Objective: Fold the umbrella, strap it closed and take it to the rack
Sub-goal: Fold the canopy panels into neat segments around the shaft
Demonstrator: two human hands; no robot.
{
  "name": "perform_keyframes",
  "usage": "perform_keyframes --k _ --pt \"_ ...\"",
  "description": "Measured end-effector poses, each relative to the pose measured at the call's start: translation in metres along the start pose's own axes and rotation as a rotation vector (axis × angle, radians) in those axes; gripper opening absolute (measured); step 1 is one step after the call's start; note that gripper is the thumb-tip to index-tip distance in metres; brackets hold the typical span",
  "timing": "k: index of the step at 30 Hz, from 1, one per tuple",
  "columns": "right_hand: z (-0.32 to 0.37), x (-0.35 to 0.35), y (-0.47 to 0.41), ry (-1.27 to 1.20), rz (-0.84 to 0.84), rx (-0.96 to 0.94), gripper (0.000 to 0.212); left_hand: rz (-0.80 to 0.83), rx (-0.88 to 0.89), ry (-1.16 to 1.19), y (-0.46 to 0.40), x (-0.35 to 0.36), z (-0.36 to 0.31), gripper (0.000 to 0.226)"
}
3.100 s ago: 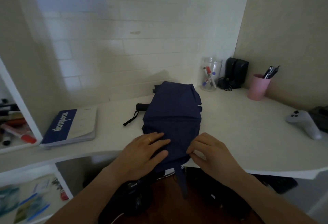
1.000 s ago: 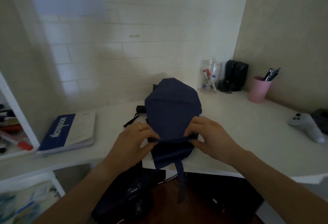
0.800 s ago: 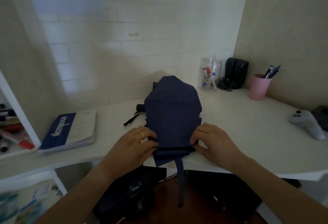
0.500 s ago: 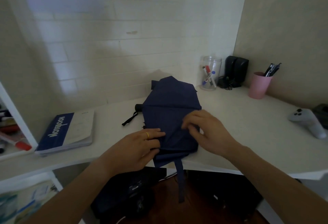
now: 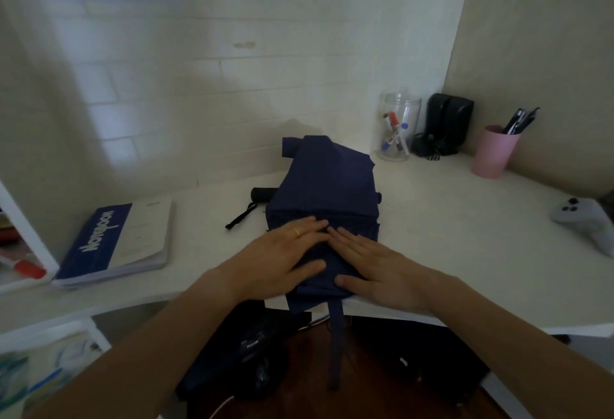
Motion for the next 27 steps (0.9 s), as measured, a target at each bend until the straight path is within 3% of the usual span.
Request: perform_keyframes --k 3,7,10,12,13,16,18,21,23,25,27 --pt "-0.003 -0.003 0.003 0.031 -0.003 0.011 0.079 0.209 0.013 -0.036 0.013 0.024 0.004 0.07" --pt "-0.009 -0.01 0.001 0.02 -0.009 0.006 0.082 0.237 0.056 -0.092 0.023 0.025 0.009 0.088" --pt "-0.007 -0.012 0.001 -0.01 0.005 0.005 0.082 0.234 -0.02 0.175 0.016 0.021 0.014 0.065" --pt "-0.004 -0.021 0.002 -0.119 -0.012 0.039 0.077 0.14 -0.045 0.21 0.01 0.019 0.019 0.05" --pt "-0.002 -0.031 -0.001 -0.17 -0.106 0.033 0.068 0.097 -0.042 0.15 0.01 0.02 0.02 0.048" --pt "0.0 -0.084 -0.012 -0.169 -0.665 -0.056 0.035 0.024 -0.022 0.015 0.011 0.025 0.02 0.049" --pt "-0.006 -0.114 -0.028 -0.119 -0.857 -0.01 0.04 -0.005 -0.013 -0.005 0.013 0.025 0.018 0.05" --pt "-0.015 -0.136 -0.061 -0.155 -0.697 0.133 0.077 -0.048 -0.003 -0.033 0.014 0.024 0.018 0.051" --pt "-0.019 -0.141 -0.076 -0.241 -0.56 0.181 0.087 -0.071 0.0 -0.047 0.015 0.025 0.018 0.051" --pt "-0.02 -0.147 -0.081 -0.248 -0.533 0.187 0.078 -0.114 0.005 -0.062 0.016 0.026 0.017 0.051" --pt "-0.013 -0.154 -0.076 -0.265 -0.577 0.147 0.054 -0.178 0.014 -0.079 0.018 0.025 0.016 0.049"
Point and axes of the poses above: each hand's wrist, its own y-axis away from the middle knuckle, its own x-axis out of the palm, z = x × y, the point moved 4 cm from there along -y, towards the middle knuckle, and after that the axes turned 14 degrees about -y, right-handed, at the moved point
